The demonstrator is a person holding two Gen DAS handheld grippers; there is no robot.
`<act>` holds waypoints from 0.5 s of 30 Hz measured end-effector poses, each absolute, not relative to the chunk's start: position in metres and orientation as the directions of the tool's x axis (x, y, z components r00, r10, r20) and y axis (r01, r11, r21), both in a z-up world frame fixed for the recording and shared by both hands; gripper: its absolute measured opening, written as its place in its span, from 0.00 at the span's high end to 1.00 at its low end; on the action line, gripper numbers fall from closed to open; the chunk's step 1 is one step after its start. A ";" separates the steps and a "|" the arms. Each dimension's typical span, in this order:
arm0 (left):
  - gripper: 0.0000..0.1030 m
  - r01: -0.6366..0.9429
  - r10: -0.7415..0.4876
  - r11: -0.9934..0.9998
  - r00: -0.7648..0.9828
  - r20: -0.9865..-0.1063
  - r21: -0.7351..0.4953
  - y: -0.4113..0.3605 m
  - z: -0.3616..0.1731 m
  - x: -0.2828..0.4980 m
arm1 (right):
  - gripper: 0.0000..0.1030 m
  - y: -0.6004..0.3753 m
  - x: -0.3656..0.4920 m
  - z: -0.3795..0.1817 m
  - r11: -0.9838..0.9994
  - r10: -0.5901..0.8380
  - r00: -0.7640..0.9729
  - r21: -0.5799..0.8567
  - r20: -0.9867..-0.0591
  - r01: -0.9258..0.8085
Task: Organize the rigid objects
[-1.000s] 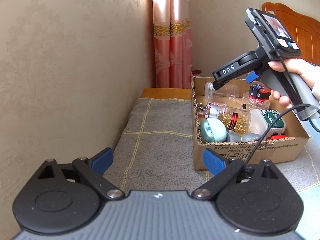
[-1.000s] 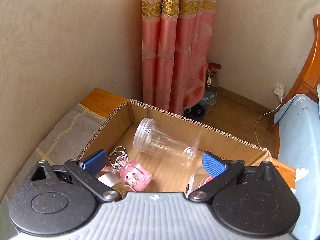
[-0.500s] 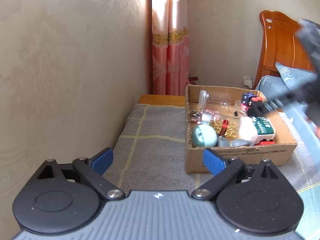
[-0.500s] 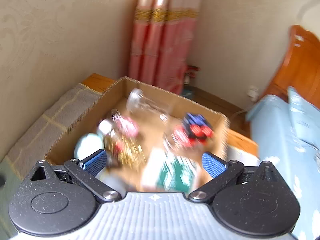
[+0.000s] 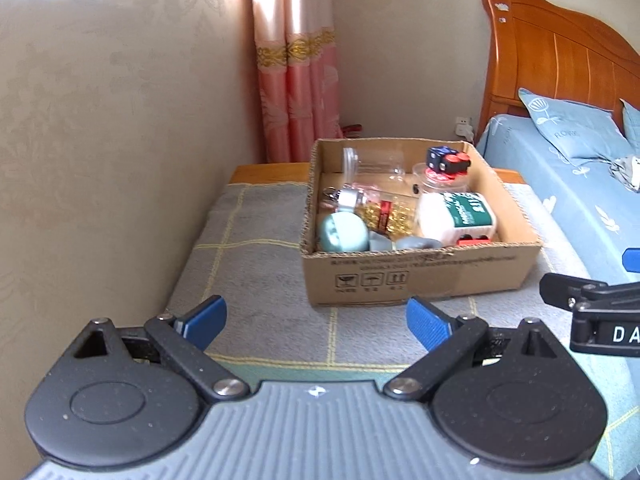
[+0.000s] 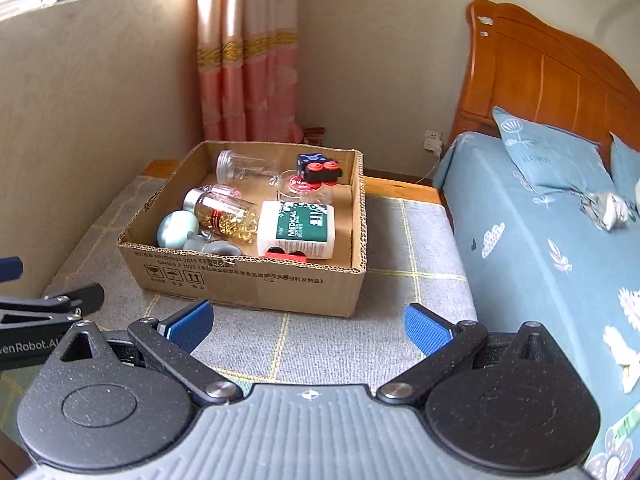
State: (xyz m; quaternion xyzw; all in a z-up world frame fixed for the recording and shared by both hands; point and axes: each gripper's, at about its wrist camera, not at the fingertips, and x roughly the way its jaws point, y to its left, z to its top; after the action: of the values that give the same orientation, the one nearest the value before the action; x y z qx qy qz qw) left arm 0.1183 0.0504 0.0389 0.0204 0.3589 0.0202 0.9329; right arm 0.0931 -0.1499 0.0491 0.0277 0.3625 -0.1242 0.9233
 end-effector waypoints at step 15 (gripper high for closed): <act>0.06 -0.037 0.072 0.997 0.748 -0.660 0.068 0.048 0.046 0.112 | 0.00 -0.148 0.084 0.052 0.966 -0.211 0.719 -0.028 -0.662 0.258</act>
State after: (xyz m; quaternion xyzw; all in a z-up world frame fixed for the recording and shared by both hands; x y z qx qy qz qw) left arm 0.1121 0.0477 0.0463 0.0250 0.3539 0.0293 0.9345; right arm 0.0842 -0.1476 0.0516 0.0328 0.3527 -0.1265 0.9266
